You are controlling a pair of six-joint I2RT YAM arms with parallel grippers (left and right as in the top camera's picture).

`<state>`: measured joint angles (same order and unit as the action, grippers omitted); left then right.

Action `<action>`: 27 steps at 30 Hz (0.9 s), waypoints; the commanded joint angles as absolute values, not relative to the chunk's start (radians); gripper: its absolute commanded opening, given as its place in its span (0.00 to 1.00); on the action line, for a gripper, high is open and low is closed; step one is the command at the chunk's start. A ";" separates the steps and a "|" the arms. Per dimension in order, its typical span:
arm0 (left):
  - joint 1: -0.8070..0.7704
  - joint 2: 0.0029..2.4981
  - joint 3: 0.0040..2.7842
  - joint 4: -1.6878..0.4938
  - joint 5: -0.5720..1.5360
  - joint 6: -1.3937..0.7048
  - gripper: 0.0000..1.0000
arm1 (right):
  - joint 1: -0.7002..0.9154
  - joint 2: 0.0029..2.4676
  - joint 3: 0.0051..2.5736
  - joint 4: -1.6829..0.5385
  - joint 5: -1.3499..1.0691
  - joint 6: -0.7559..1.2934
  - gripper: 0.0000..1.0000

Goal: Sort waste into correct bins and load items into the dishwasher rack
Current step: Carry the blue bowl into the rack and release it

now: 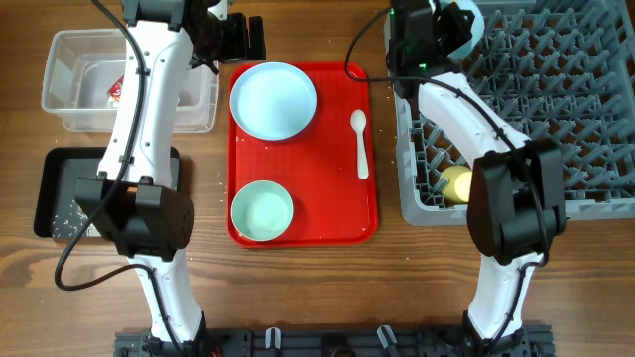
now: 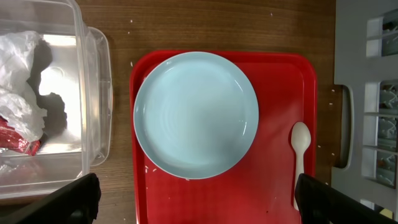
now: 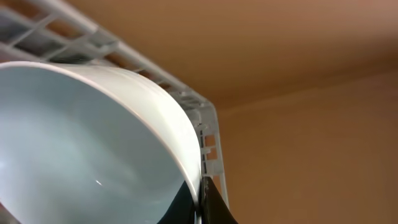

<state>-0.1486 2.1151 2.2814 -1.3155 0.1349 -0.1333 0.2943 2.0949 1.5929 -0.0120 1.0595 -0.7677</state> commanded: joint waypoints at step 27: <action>-0.147 2.128 2.276 -1.313 0.129 -0.139 1.00 | 0.463 2.119 1.602 -0.243 1.080 -0.650 1.00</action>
<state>-0.1486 2.1151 2.2814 -1.3155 0.1349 -0.1333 0.4637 2.1098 1.5936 -0.2501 1.0740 -0.6590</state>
